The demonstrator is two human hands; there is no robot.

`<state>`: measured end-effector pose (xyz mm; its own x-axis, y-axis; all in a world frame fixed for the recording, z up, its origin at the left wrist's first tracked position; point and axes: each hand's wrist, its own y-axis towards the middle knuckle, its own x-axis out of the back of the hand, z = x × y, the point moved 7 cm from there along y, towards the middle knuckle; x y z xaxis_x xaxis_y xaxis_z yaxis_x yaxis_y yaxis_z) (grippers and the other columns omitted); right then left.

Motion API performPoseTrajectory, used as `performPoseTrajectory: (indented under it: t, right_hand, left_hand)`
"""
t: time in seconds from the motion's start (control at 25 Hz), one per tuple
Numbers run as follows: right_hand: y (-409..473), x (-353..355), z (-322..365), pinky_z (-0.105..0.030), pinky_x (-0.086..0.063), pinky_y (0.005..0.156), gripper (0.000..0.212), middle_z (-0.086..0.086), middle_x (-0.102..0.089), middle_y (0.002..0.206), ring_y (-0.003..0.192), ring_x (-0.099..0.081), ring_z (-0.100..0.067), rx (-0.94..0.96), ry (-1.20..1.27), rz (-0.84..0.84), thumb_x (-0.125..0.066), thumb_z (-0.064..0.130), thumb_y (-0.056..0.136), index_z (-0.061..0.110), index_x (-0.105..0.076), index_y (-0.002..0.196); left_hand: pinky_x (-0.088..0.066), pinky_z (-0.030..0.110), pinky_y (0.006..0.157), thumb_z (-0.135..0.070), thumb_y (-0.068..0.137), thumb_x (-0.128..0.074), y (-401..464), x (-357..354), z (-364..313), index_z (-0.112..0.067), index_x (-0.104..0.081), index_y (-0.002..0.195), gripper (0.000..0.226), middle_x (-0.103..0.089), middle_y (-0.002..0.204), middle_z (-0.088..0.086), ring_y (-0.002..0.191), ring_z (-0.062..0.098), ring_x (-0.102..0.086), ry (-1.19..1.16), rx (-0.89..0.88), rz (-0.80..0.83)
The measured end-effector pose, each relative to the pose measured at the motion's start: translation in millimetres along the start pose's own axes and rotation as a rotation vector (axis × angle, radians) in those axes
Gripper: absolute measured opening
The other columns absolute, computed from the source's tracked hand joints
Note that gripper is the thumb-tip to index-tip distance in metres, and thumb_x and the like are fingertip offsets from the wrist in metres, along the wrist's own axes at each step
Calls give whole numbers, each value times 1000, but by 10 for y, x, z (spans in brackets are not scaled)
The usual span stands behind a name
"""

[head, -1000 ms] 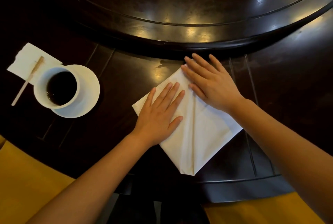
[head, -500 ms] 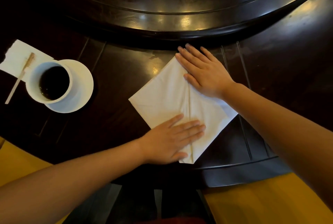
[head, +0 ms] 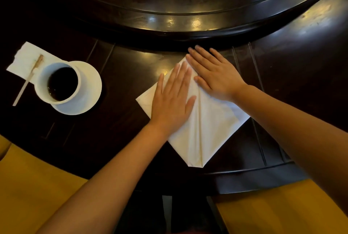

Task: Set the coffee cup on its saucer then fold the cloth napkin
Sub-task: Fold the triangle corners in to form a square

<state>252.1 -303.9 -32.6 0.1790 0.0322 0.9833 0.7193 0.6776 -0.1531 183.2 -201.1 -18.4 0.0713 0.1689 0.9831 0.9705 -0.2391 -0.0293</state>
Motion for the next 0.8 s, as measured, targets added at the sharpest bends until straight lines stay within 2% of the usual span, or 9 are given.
performPoseTrajectory:
  t: [0.08, 0.16, 0.32, 0.4, 0.52, 0.6, 0.64, 0.72, 0.8]
  right_hand:
    - [3, 0, 0, -36, 3, 116, 59, -6, -7, 157, 143, 4, -17, 3, 3, 10, -13, 43, 96, 14, -6, 147]
    - [-2, -4, 1, -36, 3, 116, 59, -6, -6, 157, 143, 5, -16, 2, 3, 16, -14, 43, 96, 14, -5, 147]
    - [5, -14, -8, -37, 2, 117, 60, -6, -6, 157, 143, 5, -16, 0, 11, 16, -9, 45, 95, 15, -4, 147]
    - [-7, -26, -2, -37, 1, 117, 61, -6, -6, 157, 143, 4, -17, -10, 11, 13, -8, 46, 95, 14, -3, 147]
    - [-83, -63, 59, -38, 0, 117, 60, -6, -5, 158, 143, 6, -17, -8, 13, 19, -8, 46, 96, 15, -1, 147]
    - [-125, -64, 97, -41, 0, 117, 60, -5, -5, 158, 143, 6, -18, -10, 28, 21, -11, 47, 96, 17, -1, 147]
    - [-139, -35, 106, -42, 0, 117, 60, -6, -6, 158, 143, 4, -18, -26, 40, 2, -14, 48, 96, 19, -3, 147]
    - [-191, 79, 82, -45, -5, 115, 62, -9, -13, 157, 144, -4, -22, -130, 103, -86, -27, 49, 95, 21, -9, 147]
    - [-335, 229, -9, -47, -18, 111, 66, -13, -30, 150, 138, -24, -29, -333, 197, -229, -47, 45, 90, 20, -20, 145]
  left_hand:
    - [4, 38, 112, -44, 95, -18, 185, -120, 145, -11, -2, 148, 64, -6, 158, 7, 144, 19, -1, 9, 84, 64]
    - [4, 38, 111, -43, 95, -18, 129, -204, 233, -13, -3, 148, 63, -6, 158, 6, 144, 18, -1, 37, 80, 77]
    - [-4, 41, 112, -44, 94, -18, -221, -181, 497, -11, -5, 148, 64, -12, 157, 9, 143, 19, -5, 65, 161, 41]
    - [-5, 40, 113, -44, 94, -18, -431, -173, 597, -11, 0, 147, 66, -7, 157, 10, 142, 18, 0, 25, 205, 69]
    - [-2, 38, 113, -46, 95, -19, -741, -164, 609, -12, 8, 145, 66, 6, 154, 7, 142, 18, 6, -10, 170, 151]
    - [-1, 38, 113, -49, 95, -19, -873, -139, 595, -12, 6, 146, 67, 7, 154, 5, 142, 19, 5, -43, 171, 185]
    - [-3, 39, 113, -47, 95, -22, -889, -101, 593, -11, -1, 147, 67, 1, 154, 5, 143, 21, 0, -70, 188, 183]
    - [-17, 44, 110, -34, 96, -38, -790, 51, 553, -7, -26, 144, 56, -26, 152, 12, 139, 30, -26, -143, 204, 88]
    - [-31, 46, 104, -21, 90, -51, -584, 194, 497, -5, -42, 135, 48, -48, 137, 15, 124, 31, -46, -170, 193, -34]
